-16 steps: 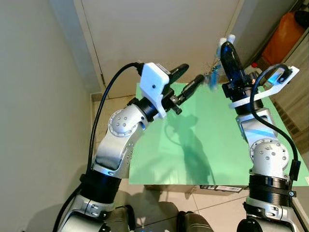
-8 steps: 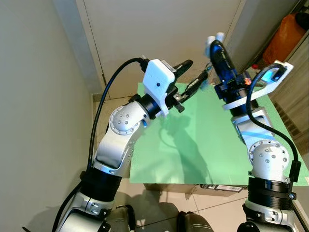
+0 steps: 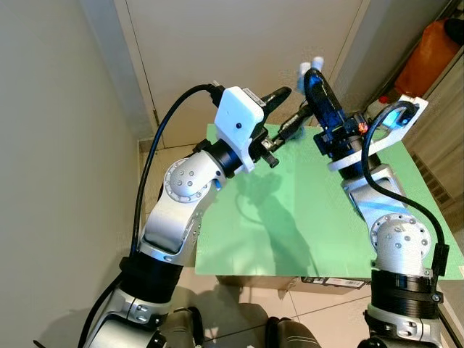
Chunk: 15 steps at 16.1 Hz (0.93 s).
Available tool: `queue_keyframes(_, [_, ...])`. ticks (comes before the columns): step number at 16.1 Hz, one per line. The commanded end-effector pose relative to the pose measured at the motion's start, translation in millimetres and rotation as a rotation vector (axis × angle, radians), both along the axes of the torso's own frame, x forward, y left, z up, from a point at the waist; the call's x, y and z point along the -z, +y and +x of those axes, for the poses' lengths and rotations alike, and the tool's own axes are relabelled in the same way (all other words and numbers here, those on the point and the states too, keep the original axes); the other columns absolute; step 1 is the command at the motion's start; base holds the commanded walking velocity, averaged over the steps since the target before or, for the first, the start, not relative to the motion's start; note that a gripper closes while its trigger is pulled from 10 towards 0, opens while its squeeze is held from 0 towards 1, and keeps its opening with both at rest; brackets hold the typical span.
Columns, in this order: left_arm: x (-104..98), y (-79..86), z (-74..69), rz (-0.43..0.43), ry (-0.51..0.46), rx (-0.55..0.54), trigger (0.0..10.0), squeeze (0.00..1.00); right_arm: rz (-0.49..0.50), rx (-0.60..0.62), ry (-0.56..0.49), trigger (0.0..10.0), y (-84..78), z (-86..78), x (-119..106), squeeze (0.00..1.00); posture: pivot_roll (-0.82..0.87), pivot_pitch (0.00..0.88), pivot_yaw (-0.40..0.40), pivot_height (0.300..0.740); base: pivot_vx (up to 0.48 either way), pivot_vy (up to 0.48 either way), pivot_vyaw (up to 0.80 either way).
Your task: Hang keys on a hook
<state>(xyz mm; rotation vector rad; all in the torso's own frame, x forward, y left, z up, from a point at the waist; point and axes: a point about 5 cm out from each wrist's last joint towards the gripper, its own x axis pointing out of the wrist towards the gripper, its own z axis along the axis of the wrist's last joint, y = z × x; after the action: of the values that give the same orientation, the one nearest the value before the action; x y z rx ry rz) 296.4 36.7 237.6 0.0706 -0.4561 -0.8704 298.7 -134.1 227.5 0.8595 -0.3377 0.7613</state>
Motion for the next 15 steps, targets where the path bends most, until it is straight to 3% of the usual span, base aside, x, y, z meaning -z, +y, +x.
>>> queue_keyframes(1, [-10.6,-1.5,-3.5,-0.011,-0.037,0.01,0.0,0.0,-0.009,-0.018,-0.027,10.0,0.8,-4.2,-4.4,0.0,-0.08,0.095,-0.019,0.74,0.0,0.0,0.0])
queue_keyframes(15, [-8.8,-0.5,-4.8,0.001,-0.033,0.01,0.0,0.0,-0.015,-0.022,-0.025,10.0,2.6,-3.9,-5.1,0.0,-0.08,0.083,-0.023,0.74,0.0,0.0,0.0])
